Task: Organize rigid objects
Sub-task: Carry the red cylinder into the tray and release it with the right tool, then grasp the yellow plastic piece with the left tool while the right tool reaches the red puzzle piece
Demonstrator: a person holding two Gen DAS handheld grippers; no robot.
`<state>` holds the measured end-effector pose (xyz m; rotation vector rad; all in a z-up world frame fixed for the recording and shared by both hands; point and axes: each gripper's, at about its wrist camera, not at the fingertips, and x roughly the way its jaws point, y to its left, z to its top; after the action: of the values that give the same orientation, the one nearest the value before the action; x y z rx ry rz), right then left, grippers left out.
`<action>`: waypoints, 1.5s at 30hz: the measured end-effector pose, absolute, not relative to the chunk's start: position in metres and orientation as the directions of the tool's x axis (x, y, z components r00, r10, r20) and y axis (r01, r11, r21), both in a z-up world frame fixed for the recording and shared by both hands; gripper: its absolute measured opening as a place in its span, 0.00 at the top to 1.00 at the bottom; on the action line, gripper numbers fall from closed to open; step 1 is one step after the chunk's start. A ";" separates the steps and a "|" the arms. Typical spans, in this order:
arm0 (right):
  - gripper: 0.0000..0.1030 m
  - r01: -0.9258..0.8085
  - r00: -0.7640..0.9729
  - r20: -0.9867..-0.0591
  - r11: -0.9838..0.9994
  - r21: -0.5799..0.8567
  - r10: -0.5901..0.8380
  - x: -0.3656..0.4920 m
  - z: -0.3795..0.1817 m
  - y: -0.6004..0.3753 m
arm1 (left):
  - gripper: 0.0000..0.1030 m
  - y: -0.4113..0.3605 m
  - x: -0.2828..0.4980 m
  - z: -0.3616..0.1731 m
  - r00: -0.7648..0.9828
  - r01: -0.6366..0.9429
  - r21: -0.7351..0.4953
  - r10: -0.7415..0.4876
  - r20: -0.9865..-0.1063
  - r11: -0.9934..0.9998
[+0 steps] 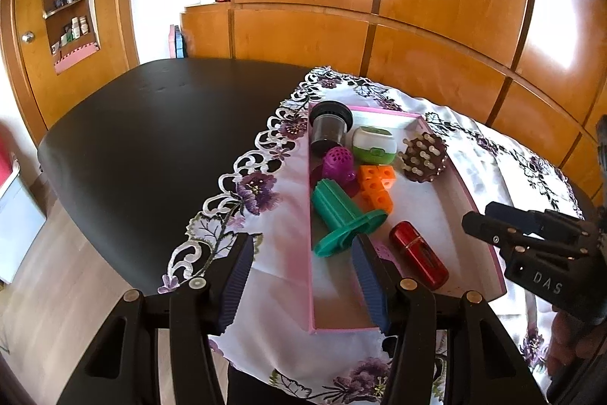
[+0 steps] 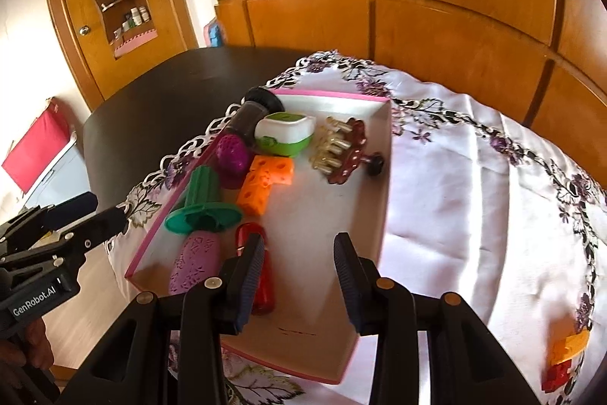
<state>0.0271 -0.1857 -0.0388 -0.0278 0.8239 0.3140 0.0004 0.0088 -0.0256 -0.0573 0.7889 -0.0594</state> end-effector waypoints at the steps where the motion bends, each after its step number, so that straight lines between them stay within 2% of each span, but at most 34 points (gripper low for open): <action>1: 0.63 -0.283 0.638 -0.724 0.954 0.097 0.263 0.026 -0.038 -0.187 | 0.47 0.008 0.000 -0.025 0.703 0.035 -0.071 -0.075 -0.707 0.997; 10: 0.63 -0.233 0.680 -0.700 0.969 0.079 0.220 0.021 -0.027 -0.215 | 0.47 -0.004 -0.002 -0.020 0.709 0.074 -0.056 -0.092 -0.699 0.996; 16: 0.63 -0.145 0.714 -0.686 0.988 0.050 0.139 0.018 -0.011 -0.268 | 0.47 -0.018 -0.002 -0.015 0.713 0.116 -0.041 -0.112 -0.692 0.992; 29: 0.63 0.273 0.702 -0.676 0.961 -0.036 -0.224 -0.001 -0.005 -0.445 | 0.46 -0.063 0.007 -0.006 0.704 0.222 0.003 -0.158 -0.693 0.975; 31: 0.63 0.348 0.684 -0.684 0.937 0.000 -0.254 -0.007 -0.014 -0.469 | 0.46 -0.073 0.009 -0.005 0.698 0.248 0.009 -0.172 -0.695 0.969; 34: 0.63 0.446 0.643 -0.732 0.887 0.118 -0.225 -0.010 -0.027 -0.502 | 0.46 -0.088 0.012 -0.002 0.694 0.281 0.022 -0.187 -0.695 0.960; 36: 0.63 0.469 0.668 -0.715 0.864 0.185 -0.209 -0.013 -0.024 -0.515 | 0.46 -0.102 0.013 0.000 0.687 0.318 0.026 -0.212 -0.695 0.948; 39: 0.63 0.482 0.661 -0.723 0.852 0.203 -0.202 -0.015 -0.026 -0.520 | 0.40 -0.124 0.015 0.001 0.683 0.365 0.043 -0.236 -0.691 0.930; 45: 0.63 0.500 0.666 -0.717 0.836 0.227 -0.204 -0.018 -0.027 -0.524 | 0.40 -0.162 0.026 -0.012 0.622 0.436 0.038 -0.271 -0.735 0.899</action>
<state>-0.0177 -0.5238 -0.0271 0.4307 0.7425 -0.4112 0.0261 -0.1622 -0.0117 0.2216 0.8030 -0.4098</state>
